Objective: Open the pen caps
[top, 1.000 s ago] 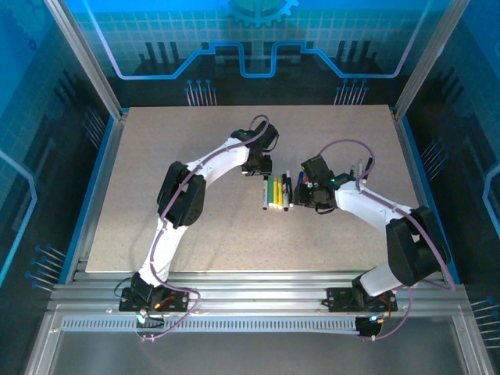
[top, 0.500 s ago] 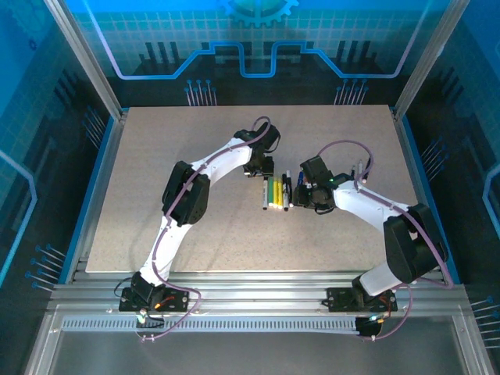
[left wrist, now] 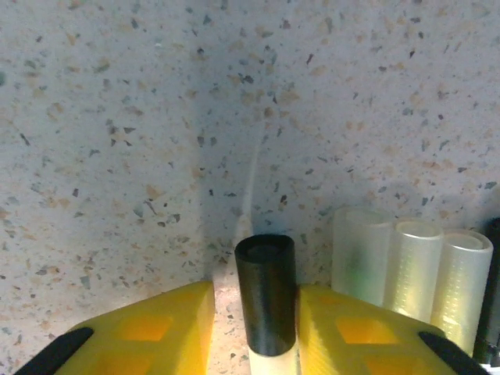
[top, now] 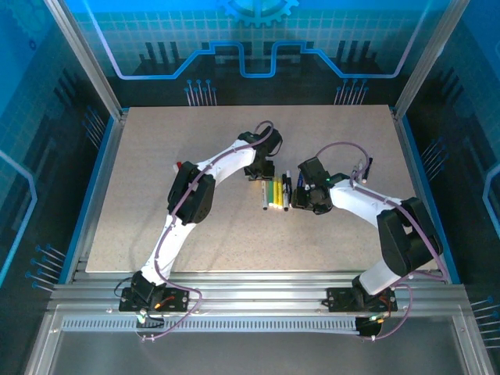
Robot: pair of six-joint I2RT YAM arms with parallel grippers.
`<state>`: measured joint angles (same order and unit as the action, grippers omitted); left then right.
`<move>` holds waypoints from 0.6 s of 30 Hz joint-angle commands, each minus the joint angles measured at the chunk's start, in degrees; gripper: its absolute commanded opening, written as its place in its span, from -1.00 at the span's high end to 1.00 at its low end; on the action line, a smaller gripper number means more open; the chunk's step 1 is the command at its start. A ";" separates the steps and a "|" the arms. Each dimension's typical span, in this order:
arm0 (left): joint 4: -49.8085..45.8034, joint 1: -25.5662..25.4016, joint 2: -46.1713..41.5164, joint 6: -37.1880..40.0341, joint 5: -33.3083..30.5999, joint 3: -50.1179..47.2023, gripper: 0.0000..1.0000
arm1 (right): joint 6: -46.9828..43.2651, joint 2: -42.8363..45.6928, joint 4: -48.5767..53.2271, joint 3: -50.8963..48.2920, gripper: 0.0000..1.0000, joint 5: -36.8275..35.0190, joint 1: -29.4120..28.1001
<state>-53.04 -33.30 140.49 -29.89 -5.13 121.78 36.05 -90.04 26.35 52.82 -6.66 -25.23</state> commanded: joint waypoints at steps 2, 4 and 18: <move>-3.78 -0.38 3.07 0.62 -2.25 2.58 0.39 | 0.64 -1.25 -0.94 1.28 -0.01 1.54 -1.02; -3.79 -0.38 3.46 0.60 -2.39 2.64 0.44 | 0.76 -1.28 -1.12 1.41 0.00 1.97 -0.99; -1.96 0.87 -5.38 1.19 -3.05 -1.79 1.00 | 0.42 0.37 -3.94 2.76 0.01 6.48 -4.68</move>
<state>-54.76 -33.15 140.03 -29.61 -7.25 121.75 36.03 -90.65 24.29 53.80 -2.76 -28.49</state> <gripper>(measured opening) 0.133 0.496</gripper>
